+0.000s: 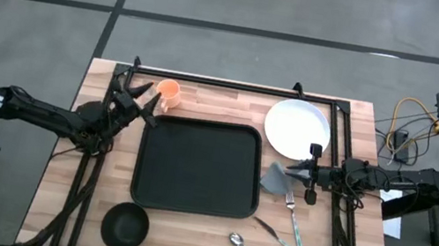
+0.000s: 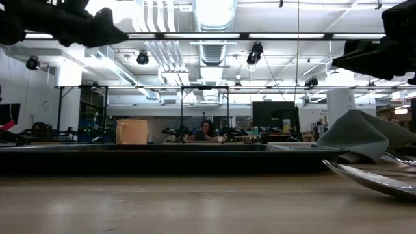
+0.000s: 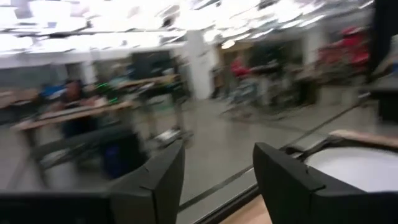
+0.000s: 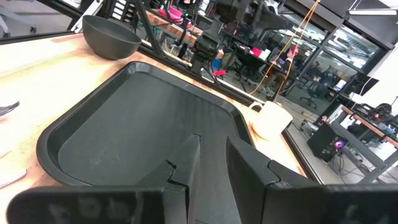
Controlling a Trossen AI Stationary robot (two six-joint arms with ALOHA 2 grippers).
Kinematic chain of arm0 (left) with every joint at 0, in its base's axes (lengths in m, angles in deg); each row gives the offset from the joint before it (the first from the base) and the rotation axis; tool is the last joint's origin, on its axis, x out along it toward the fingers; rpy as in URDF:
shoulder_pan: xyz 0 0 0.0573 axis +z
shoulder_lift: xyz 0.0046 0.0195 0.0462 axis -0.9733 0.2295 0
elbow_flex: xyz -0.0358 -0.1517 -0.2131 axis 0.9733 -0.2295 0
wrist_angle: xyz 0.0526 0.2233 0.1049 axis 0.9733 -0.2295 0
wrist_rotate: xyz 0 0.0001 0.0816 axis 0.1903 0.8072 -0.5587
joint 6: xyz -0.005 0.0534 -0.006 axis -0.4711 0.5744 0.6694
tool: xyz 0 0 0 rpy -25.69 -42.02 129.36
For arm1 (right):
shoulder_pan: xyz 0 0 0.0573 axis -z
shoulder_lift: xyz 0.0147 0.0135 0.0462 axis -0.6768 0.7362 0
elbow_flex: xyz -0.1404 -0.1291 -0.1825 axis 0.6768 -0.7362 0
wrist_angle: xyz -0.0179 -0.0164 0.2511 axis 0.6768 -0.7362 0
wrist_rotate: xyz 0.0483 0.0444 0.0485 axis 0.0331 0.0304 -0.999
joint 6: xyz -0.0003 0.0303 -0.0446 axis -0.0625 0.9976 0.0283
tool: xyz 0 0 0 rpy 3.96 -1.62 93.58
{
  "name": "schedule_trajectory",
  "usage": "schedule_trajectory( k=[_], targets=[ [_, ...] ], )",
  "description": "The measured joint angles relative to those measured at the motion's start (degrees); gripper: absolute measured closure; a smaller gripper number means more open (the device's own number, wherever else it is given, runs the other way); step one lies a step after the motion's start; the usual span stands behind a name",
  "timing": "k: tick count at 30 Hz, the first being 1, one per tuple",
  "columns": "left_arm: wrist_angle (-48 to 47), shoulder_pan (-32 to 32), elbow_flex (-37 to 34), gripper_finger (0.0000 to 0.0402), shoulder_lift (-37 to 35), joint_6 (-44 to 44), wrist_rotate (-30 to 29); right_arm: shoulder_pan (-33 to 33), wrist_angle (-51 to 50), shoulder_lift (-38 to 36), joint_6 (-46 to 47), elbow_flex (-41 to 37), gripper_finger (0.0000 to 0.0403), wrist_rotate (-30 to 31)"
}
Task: Set up tray
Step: Put the orange cup on the black tray
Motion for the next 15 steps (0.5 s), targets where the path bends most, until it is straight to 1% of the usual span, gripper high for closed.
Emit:
schedule_trajectory(
  k=[2, 5, 7, 9, 11, 13, 15],
  targets=[
    [-2.2, 0.0, 0.5, 0.0225, 0.0, -0.2, -2.3, 0.0, 0.0, 0.0, 0.0, 0.0, 0.0335, 0.0],
    [-5.3, 0.0, 2.4, 0.0223, 0.0, -1.6, -3.1, 0.0, 0.0, 0.0, 0.0, 0.0, 0.0335, 0.0],
    [-9.6, 0.0, 4.4, 0.0223, 0.0, -2.9, -3.1, 0.0, 0.0, 0.0, 0.0, 0.0, 0.0335, 0.0],
    [-16.9, 0.2, 6.6, 0.0223, 0.0, -6.3, -3.1, 0.0, 0.0, 0.0, 0.0, 0.0, 0.0335, 0.0],
    [-26.1, 1.3, 9.0, 0.0223, 0.0, -12.0, -2.8, 0.0, 0.0, 0.0, 0.0, 0.0, 0.0335, 0.0],
    [-35.8, 3.1, 11.5, 0.0223, 0.6, -18.5, -0.7, 0.0, 0.0, 0.0, 0.0, 0.0, 0.0335, 0.0],
    [-43.1, 5.8, 13.6, 0.0223, 1.5, -23.9, 2.6, 0.0, 0.0, 0.0, 0.0, 0.0, 0.0335, 0.0]
  ],
)
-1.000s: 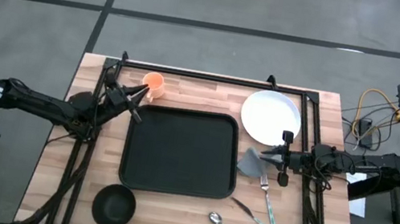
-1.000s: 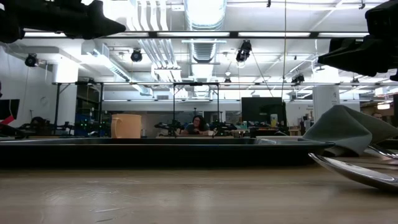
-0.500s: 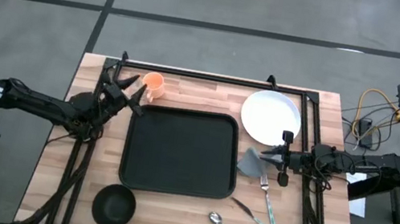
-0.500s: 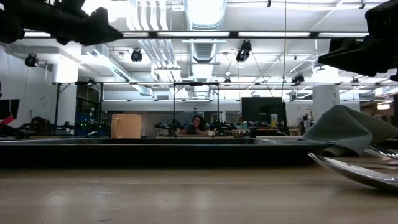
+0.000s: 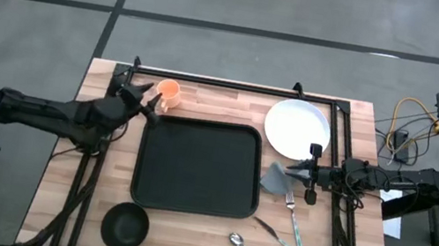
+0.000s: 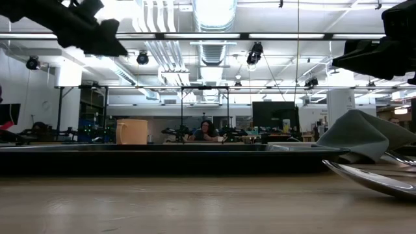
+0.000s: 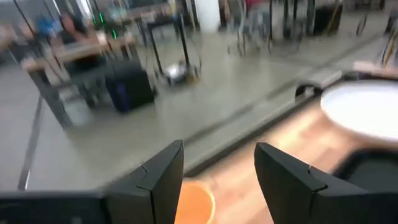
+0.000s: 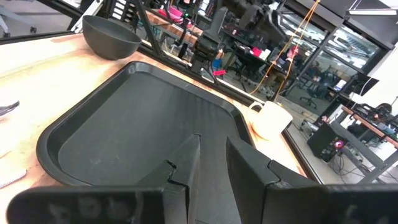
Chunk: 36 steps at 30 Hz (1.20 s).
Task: Set up tray
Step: Put the orange cup on the black tray
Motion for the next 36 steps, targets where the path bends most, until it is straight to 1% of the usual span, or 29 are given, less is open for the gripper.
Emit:
schedule_trajectory(
  k=[2, 6, 10, 12, 14, 16, 19, 23, 33, 36],
  targets=[
    [-4.0, 3.0, 1.2, 0.0224, 1.1, -2.5, 3.4, 0.0, 0.0, 0.0, 0.0, 0.0, 0.0335, 0.0],
    [-4.3, 9.7, 2.6, 0.0224, 4.0, -2.7, 12.5, 0.0, 0.0, 0.0, 0.0, 0.0, 0.0335, 0.0],
    [-4.3, 16.6, 3.2, 0.0224, 7.6, -2.6, 20.1, 0.0, 0.0, 0.0, 0.0, 0.0, 0.0335, 0.0],
    [-4.9, 19.5, 3.2, 0.0224, 9.4, -3.8, 24.9, 0.0, 0.0, 0.0, 0.0, 0.0, 0.0335, 0.0],
    [-5.1, 21.8, 3.1, 0.0224, 11.5, -4.5, 31.4, 0.0, 0.0, 0.0, 0.0, 0.0, 0.0335, 0.0],
    [-5.3, 23.6, 3.1, 0.0224, 13.5, -4.6, 35.1, 0.0, 0.0, 0.0, 0.0, 0.0, 0.0335, 0.0],
    [-4.9, 24.6, 3.6, 0.0224, 15.9, -3.7, 35.4, 0.0, 0.0, 0.0, 0.0, 0.0, 0.0335, 0.0],
    [-4.5, 25.0, 5.0, 0.0224, 18.2, 0.8, 35.5, 0.0, 0.0, 0.0, 0.0, 0.0, 0.0335, 0.0],
    [-4.7, 25.0, 6.5, 0.0224, 19.6, 0.6, 35.3, 0.0, 0.0, 0.0, 0.0, 0.0, 0.0335, 0.0],
    [-6.5, 25.0, 5.9, 0.0224, 19.6, 0.6, 35.2, 0.0, 0.0, 0.0, 0.0, 0.0, 0.0335, 0.0]
  ],
)
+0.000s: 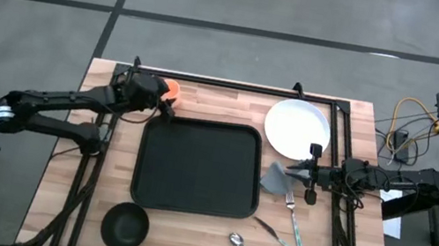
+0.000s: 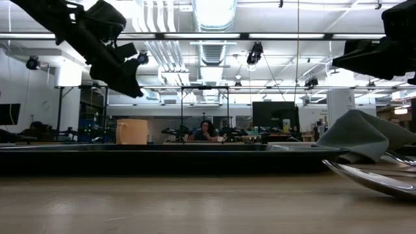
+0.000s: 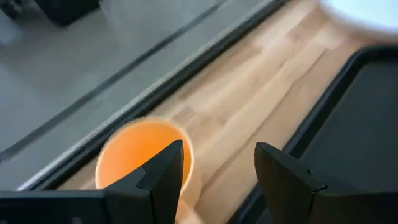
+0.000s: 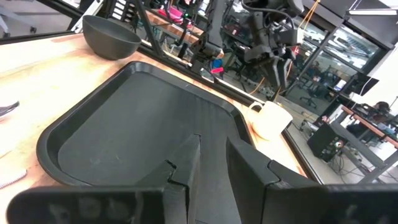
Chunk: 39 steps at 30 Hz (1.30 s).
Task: Set up tray
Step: Put the orange cup on the black tray
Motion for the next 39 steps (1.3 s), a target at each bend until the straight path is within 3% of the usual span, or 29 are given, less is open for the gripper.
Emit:
schedule_trajectory(
  k=[21, 39],
  targets=[
    [-1.9, 4.2, 5.0, 0.0224, 14.3, 0.9, -0.3, 0.0, 0.0, 0.0, 0.0, 0.0, 0.0335, 0.0],
    [-2.2, 5.6, 4.5, 0.0224, 16.1, 1.4, -0.7, 0.0, 0.0, 0.0, 0.0, 0.0, 0.0335, 0.0]
  ],
)
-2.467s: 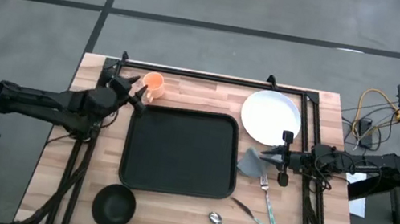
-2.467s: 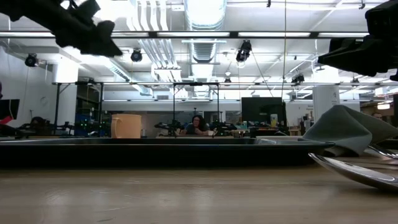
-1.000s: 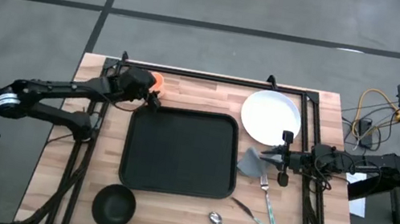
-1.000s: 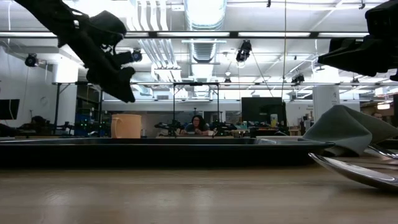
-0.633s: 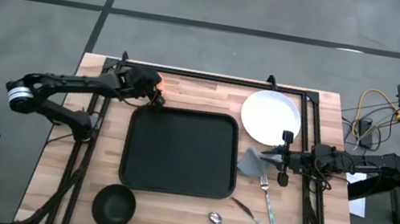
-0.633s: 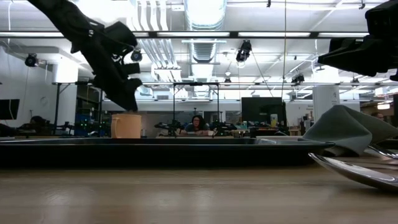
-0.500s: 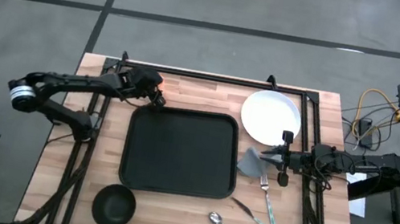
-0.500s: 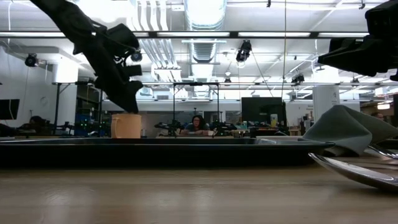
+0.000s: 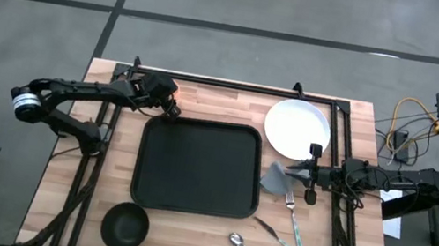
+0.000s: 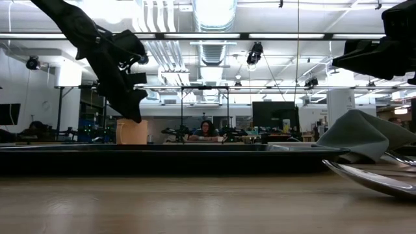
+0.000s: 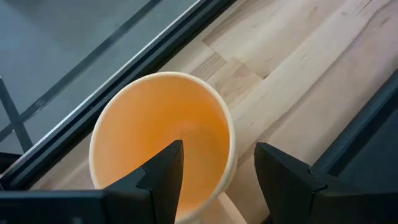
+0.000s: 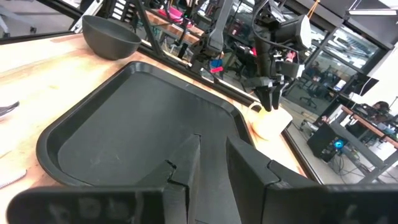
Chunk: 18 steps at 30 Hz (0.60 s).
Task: Set up tray
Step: Put the orange cup on the black tray
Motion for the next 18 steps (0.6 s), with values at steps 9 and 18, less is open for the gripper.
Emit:
schedule_trajectory(
  k=[9, 18],
  targets=[
    [-0.5, 0.0, -0.4, 0.0224, 0.1, 0.0, 0.0, 0.0, 0.0, 0.0, 0.0, 0.0, 0.0335, 0.0],
    [-2.5, 0.0, -0.5, 0.0239, 0.1, 0.0, 0.0, 0.0, 0.0, 0.0, 0.0, 0.0, 0.0335, 0.0]
  ],
)
